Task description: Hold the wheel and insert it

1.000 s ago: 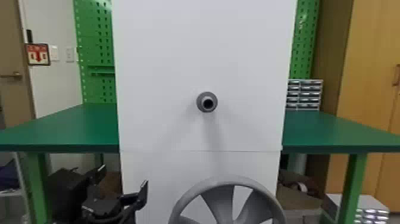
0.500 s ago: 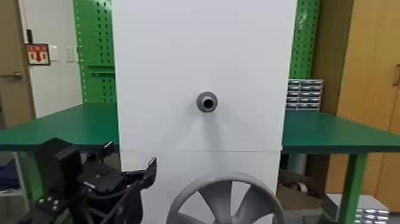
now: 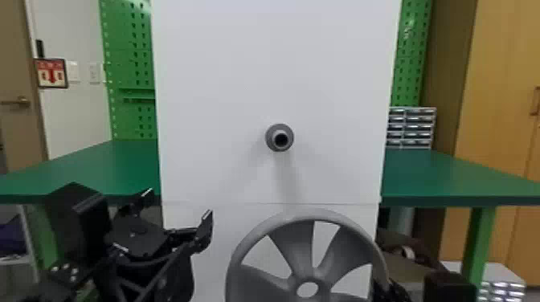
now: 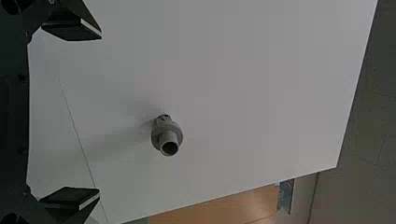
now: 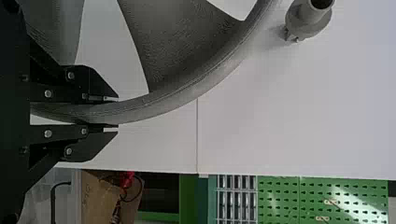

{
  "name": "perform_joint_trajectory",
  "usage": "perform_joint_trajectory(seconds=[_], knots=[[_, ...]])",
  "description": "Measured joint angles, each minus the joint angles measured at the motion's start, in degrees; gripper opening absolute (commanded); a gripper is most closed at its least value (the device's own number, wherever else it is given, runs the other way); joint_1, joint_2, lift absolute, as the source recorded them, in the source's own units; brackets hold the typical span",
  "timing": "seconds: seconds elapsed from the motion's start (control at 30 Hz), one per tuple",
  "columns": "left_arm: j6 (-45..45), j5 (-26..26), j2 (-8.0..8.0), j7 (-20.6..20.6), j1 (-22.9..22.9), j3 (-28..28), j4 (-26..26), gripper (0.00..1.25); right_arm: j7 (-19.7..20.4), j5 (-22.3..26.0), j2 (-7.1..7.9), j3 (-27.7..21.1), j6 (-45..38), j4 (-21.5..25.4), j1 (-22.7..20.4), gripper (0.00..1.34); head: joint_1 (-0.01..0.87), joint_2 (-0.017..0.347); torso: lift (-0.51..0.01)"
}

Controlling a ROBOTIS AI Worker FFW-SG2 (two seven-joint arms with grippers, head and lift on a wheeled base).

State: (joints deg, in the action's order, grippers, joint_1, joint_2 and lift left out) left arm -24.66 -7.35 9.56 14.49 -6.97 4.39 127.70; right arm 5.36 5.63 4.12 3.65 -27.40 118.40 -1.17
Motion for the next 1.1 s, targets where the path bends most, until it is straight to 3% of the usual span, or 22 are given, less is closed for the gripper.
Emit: perform_joint_trajectory(seconds=[1.1], knots=[[-1.6, 1.1, 0.11, -0.8, 3.9, -0.3, 3.1, 1.15, 0.0, -0.1, -0.90, -0.7, -8.7, 4.8, 5.8, 0.17, 0.210, 0.009, -0.442]])
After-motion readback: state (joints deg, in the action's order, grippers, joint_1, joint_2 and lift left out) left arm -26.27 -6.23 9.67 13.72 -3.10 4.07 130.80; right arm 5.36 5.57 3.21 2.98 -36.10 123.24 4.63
